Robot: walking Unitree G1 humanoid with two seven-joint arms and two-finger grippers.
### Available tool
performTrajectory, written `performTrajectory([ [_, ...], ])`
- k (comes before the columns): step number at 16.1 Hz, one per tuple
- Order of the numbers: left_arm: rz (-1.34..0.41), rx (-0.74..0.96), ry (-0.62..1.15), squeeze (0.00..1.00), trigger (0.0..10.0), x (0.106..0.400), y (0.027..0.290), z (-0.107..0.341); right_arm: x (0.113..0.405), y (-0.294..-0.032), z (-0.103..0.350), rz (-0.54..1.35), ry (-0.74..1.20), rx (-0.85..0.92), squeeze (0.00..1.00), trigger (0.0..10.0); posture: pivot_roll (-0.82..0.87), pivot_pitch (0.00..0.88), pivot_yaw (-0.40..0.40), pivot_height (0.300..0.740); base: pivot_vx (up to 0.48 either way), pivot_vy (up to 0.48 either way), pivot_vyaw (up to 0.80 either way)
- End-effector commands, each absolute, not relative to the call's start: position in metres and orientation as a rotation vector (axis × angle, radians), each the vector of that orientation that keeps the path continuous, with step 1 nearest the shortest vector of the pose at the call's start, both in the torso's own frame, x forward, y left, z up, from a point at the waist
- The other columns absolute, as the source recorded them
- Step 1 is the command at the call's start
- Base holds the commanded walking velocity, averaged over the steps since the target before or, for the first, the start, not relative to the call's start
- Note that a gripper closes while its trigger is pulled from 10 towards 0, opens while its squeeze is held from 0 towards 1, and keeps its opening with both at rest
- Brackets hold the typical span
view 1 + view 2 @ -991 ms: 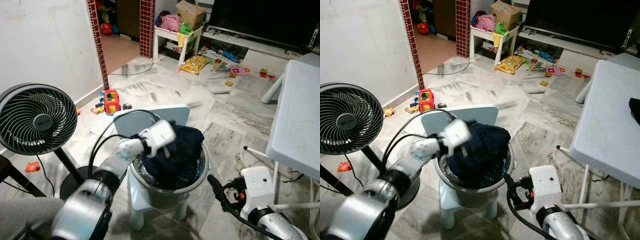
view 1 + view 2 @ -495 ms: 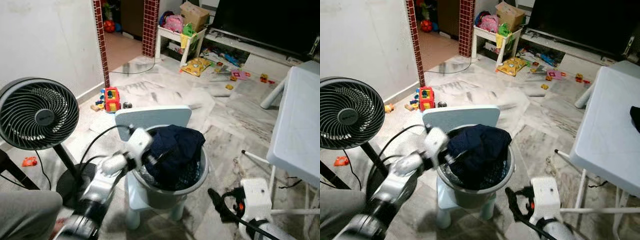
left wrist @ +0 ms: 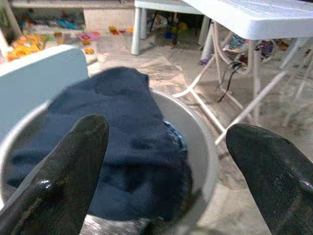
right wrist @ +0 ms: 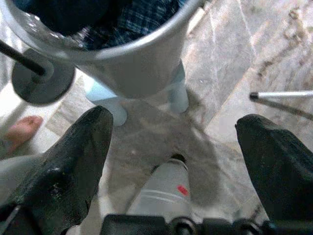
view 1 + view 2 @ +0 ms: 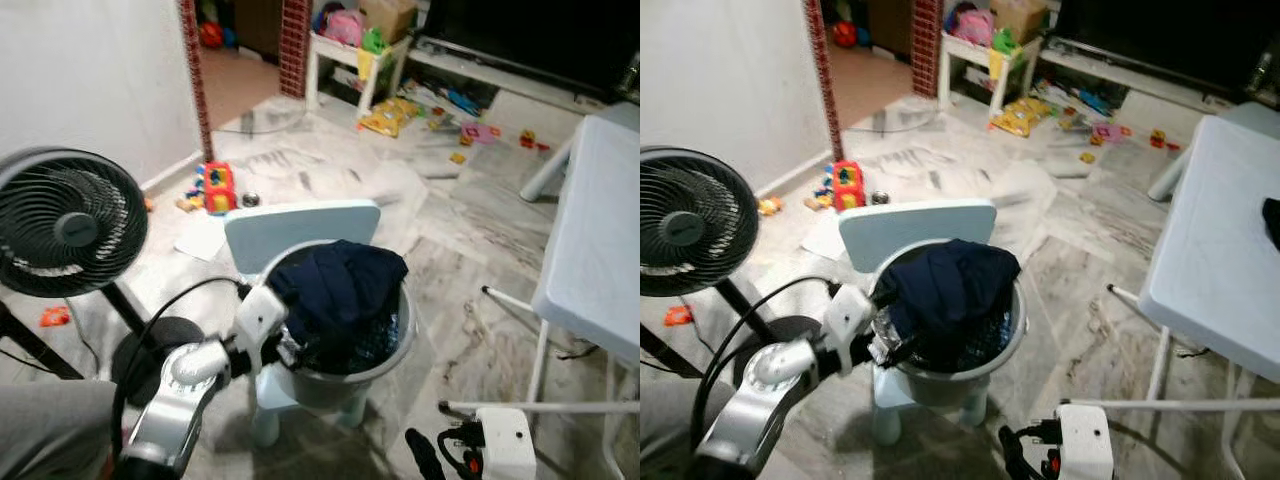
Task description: Hang hanger
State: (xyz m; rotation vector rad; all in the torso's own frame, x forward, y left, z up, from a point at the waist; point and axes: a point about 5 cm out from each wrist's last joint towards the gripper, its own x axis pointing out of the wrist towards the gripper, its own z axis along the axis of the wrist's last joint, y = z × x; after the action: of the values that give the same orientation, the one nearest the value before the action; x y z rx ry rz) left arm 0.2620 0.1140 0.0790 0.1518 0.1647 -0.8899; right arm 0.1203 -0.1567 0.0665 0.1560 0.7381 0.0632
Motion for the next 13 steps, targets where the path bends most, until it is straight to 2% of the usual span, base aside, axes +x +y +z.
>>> performTrajectory([
  [1, -0.896, 0.153, 0.163, 0.00, 10.0, 0.259, 0.112, 0.083, 0.119, -0.158, 0.070, 0.055, 0.736, 0.153, 0.00, 10.0, 0.02, 0.130, -0.129, 0.740, 0.000, 0.000, 0.00],
  [4, -0.873, 0.149, 0.175, 0.00, 10.0, 0.249, 0.115, 0.087, 0.114, -0.160, 0.071, 0.071, 0.759, 0.147, 0.00, 10.0, 0.04, 0.151, -0.170, 0.740, 0.000, 0.000, 0.00],
  [9, -0.827, 0.153, 0.191, 0.00, 10.0, 0.251, 0.116, 0.091, 0.117, -0.158, 0.073, 0.118, 0.773, 0.142, 0.00, 10.0, 0.03, 0.170, -0.210, 0.740, 0.000, 0.000, 0.00],
  [13, -0.945, 0.292, 0.133, 0.00, 10.0, 0.255, 0.106, 0.094, 0.124, -0.163, 0.075, 0.099, 0.758, 0.137, 0.00, 10.0, 0.02, 0.152, -0.197, 0.740, 0.000, 0.000, 0.00],
])
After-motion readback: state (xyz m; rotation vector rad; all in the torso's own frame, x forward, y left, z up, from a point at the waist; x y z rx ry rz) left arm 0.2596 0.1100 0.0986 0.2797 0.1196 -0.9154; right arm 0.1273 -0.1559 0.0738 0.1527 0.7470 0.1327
